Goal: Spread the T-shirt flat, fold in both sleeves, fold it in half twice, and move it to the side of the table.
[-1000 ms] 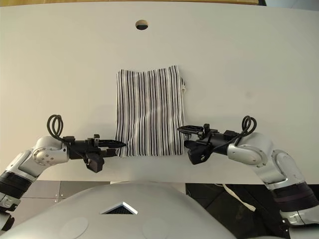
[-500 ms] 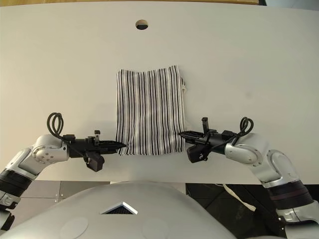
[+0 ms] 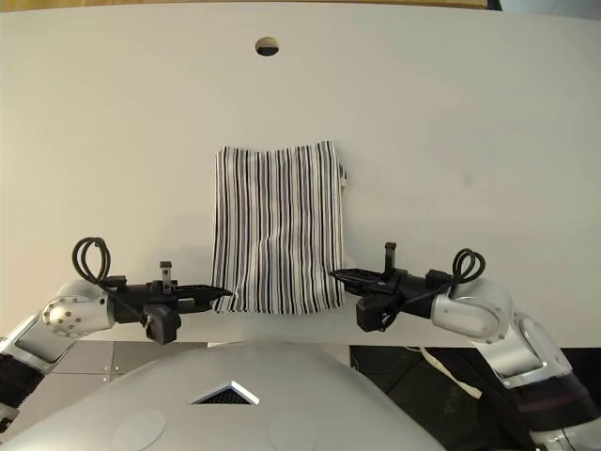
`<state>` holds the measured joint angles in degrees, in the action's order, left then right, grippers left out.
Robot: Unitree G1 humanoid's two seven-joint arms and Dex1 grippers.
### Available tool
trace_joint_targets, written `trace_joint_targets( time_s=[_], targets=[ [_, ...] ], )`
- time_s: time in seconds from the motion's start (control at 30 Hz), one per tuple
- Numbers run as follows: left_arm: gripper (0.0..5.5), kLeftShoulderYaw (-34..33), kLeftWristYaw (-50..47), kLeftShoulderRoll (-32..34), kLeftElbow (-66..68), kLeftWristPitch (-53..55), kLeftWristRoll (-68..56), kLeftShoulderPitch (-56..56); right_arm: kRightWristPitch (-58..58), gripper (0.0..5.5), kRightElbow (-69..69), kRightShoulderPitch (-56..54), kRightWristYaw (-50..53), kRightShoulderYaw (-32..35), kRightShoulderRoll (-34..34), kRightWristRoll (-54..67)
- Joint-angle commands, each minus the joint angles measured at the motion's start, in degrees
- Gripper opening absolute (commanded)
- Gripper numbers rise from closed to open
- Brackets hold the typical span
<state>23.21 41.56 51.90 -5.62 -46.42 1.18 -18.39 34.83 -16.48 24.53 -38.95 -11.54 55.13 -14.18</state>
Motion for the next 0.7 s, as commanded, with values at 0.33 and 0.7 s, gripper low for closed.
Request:
trace_joint_targets(
  time_s=[0.33,0.7],
  targets=[
    [0.1,-7.9,-15.5,-18.0,19.6,12.1,10.2,19.0,-12.0,0.1,17.2,-22.5,7.6,-0.7,-17.5,-0.2],
    [0.87,-6.9,-21.6,-24.3,26.5,13.2,17.2,25.3,-15.1,0.96,26.2,-31.1,16.6,-1.0,-24.4,-5.9]
  ],
)
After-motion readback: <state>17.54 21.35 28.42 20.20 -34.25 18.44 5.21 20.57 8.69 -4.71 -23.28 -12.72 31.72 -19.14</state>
